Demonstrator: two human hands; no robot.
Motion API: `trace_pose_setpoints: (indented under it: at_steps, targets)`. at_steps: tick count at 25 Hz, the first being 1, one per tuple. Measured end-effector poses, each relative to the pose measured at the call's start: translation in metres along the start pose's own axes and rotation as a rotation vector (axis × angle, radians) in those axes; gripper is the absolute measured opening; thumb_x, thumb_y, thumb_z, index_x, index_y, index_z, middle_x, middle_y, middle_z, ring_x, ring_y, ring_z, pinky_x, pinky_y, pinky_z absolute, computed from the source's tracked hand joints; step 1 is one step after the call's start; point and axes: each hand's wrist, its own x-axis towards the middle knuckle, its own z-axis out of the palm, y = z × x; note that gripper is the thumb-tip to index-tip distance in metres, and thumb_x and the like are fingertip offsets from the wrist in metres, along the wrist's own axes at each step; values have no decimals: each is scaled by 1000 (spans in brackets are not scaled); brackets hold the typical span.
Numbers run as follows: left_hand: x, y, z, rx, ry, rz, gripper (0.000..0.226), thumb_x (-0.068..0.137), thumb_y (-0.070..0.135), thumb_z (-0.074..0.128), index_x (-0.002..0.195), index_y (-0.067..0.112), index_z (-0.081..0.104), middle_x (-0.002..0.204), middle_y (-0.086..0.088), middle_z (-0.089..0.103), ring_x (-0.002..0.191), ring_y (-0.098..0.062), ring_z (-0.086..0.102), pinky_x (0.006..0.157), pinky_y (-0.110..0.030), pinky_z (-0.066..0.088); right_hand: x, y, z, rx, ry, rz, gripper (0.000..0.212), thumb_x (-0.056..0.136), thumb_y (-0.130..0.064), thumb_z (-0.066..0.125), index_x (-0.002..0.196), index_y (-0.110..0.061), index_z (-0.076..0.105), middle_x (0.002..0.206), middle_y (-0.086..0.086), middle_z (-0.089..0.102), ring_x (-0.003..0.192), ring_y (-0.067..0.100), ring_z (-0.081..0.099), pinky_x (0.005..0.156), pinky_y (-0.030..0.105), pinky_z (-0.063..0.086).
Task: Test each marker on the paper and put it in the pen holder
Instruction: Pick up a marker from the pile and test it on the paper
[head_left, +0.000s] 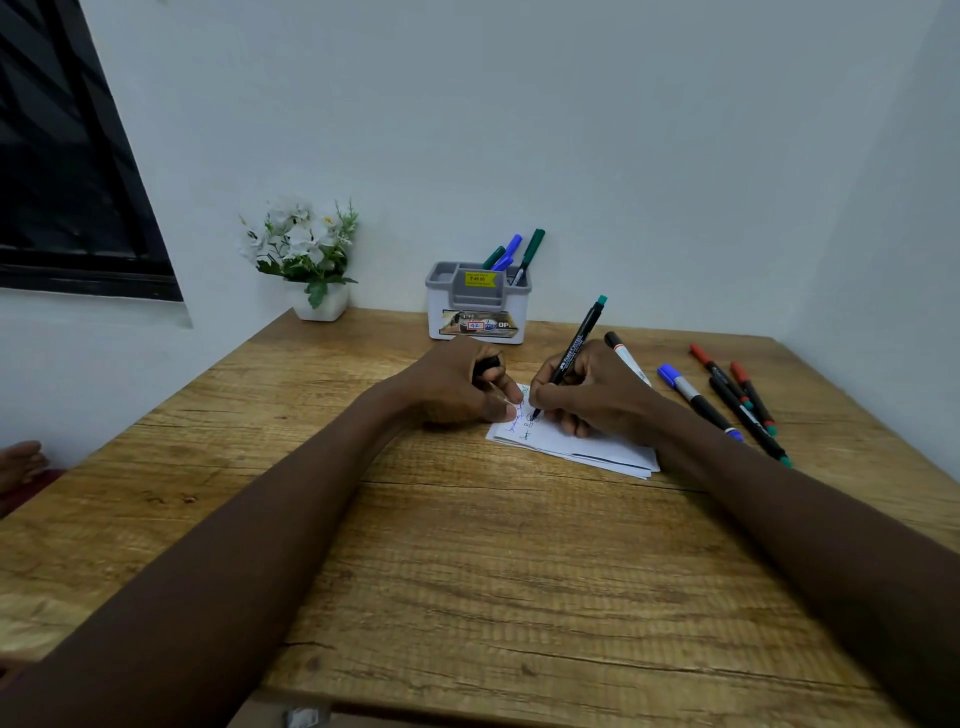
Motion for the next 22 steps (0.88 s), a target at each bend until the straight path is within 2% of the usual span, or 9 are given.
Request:
trace_pose_setpoints:
  at_steps: [3,8,11,13,15,16,19,22]
  targets:
    - [1,-2,0,15,-5,10,28,79,9,82,83,6,55,97,3,79,90,7,70,71,-16,46,3,1,-3,6,-2,28,13,89,-4,68,85,8,71,61,17,67,44,19,58,43,24,48]
    - [4,-4,-1,47,-8,-10,34,80,11,82,93,-9,57,97,6,78,85,11,68,70,-15,45,0,-1,-1,-37,-19,1,14,91,-8,68,85,3,72,61,14,66,43,18,54,42,23,43]
    - [3,-5,0,37,-18,1,26,80,11,82,83,4,57,95,6,79,87,8,69,73,-19,47,3,0,0,-33,6,5,15,93,-9,68,87,4,72,63,15,69,47,22,58,43,25,47]
    - [1,-3,1,24,-6,6,28,81,19,82,78,12,55,91,4,78,87,1,71,74,-26,52,6,4,0,-9,57,32,16,93,-9,68,86,6,70,63,14,70,50,26,62,47,29,52]
    - [1,0,3,33,45,7,32,88,38,74,76,16,55,83,1,74,80,-10,69,71,-30,52,7,4,0,25,74,39,19,92,-10,70,88,9,69,62,12,70,50,25,64,46,29,53]
    - [1,2,3,15,61,-9,36,95,44,63,75,15,57,82,0,72,73,-11,64,67,-28,47,6,5,0,59,79,40,21,93,-9,71,90,12,68,61,11,69,48,22,63,45,28,52]
    - [1,6,4,-148,78,-71,42,107,30,35,74,12,55,81,-6,68,66,-12,52,67,-30,41,4,3,-2,205,86,46,24,95,-3,68,98,20,64,59,8,66,43,16,60,43,26,51]
    - [1,2,4,20,109,-23,39,107,31,40,80,14,63,75,2,60,70,-11,50,71,-33,40,3,-2,-2,319,56,44,23,93,-2,72,105,15,62,69,16,69,47,19,62,45,28,54]
